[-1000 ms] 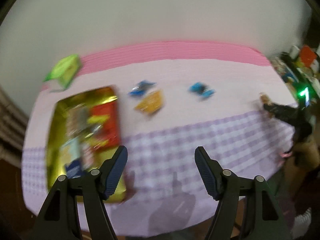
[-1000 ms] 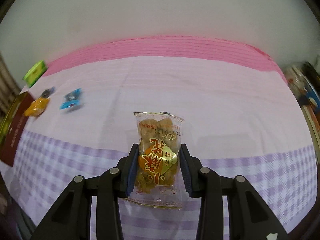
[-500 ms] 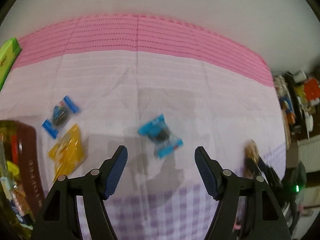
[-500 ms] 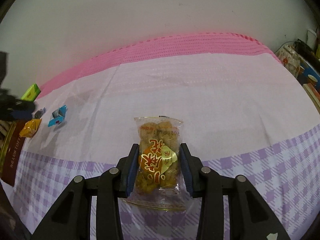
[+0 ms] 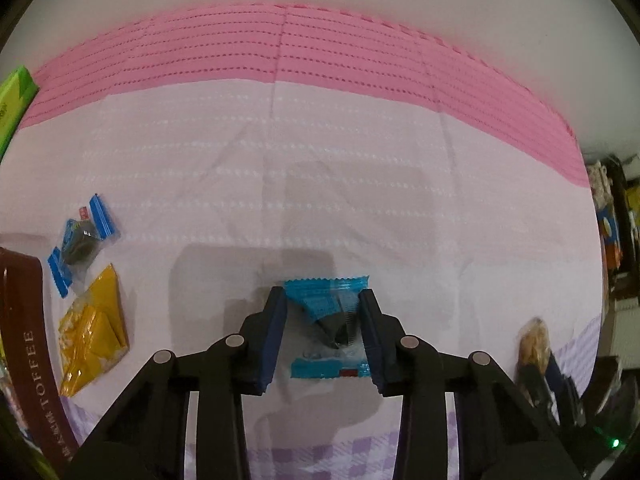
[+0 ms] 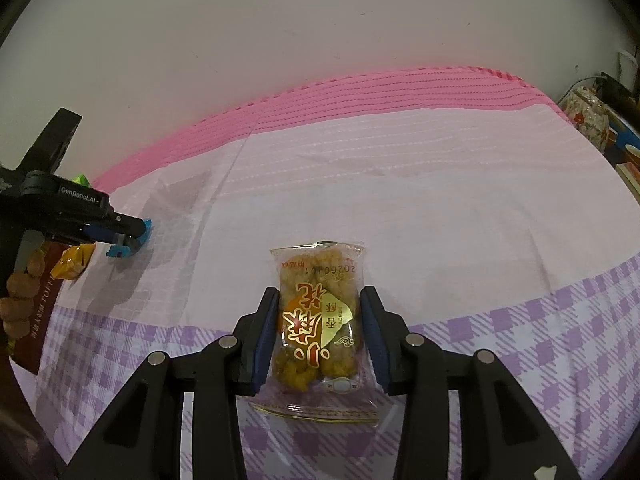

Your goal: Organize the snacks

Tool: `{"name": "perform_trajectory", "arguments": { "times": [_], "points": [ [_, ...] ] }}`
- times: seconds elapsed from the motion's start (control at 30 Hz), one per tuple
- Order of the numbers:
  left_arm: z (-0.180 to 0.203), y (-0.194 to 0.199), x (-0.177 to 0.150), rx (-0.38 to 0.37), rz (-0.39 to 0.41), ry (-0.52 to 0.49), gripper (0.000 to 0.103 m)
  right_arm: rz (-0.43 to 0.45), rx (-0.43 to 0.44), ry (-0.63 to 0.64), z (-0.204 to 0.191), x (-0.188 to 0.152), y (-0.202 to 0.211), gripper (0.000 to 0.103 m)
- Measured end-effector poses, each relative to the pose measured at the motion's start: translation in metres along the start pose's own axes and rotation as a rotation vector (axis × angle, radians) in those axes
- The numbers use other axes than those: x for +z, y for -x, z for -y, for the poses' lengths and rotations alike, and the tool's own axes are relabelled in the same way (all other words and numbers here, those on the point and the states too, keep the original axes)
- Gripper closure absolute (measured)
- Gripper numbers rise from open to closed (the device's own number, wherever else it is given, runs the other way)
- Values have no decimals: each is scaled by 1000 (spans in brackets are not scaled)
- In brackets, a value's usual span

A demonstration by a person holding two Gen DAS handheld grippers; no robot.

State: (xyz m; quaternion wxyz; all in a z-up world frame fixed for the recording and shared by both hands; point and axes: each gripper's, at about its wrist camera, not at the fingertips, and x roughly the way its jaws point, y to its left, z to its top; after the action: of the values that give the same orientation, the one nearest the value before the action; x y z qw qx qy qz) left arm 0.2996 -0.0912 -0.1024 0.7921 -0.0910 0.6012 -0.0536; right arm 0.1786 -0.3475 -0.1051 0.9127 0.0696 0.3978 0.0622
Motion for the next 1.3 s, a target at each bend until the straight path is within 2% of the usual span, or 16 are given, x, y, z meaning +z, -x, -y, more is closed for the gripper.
{"name": "perform_trajectory", "arguments": {
  "times": [0.07,0.3,0.57,0.77,1.03,1.3],
  "points": [
    [-1,9,-13,-22,7,5,66,-1,-4,3,-1,0,0,63],
    [-9,64,-68,-45,106,-42,66,-3,-16,13,-2,1,1,63],
    [-26,124,-114,3,228,-77,66,-6,-51,35,-7,2,0,64],
    [-45,151,-133,44,309,-87,66,-9,-79,53,-12,1,-1,64],
    [-92,175,-155,90,357,-44,66,-13,-91,58,-12,2,-2,64],
    [-130,188,-164,154,406,-4,66,-23,-142,97,-21,1,-5,64]
  ]
}}
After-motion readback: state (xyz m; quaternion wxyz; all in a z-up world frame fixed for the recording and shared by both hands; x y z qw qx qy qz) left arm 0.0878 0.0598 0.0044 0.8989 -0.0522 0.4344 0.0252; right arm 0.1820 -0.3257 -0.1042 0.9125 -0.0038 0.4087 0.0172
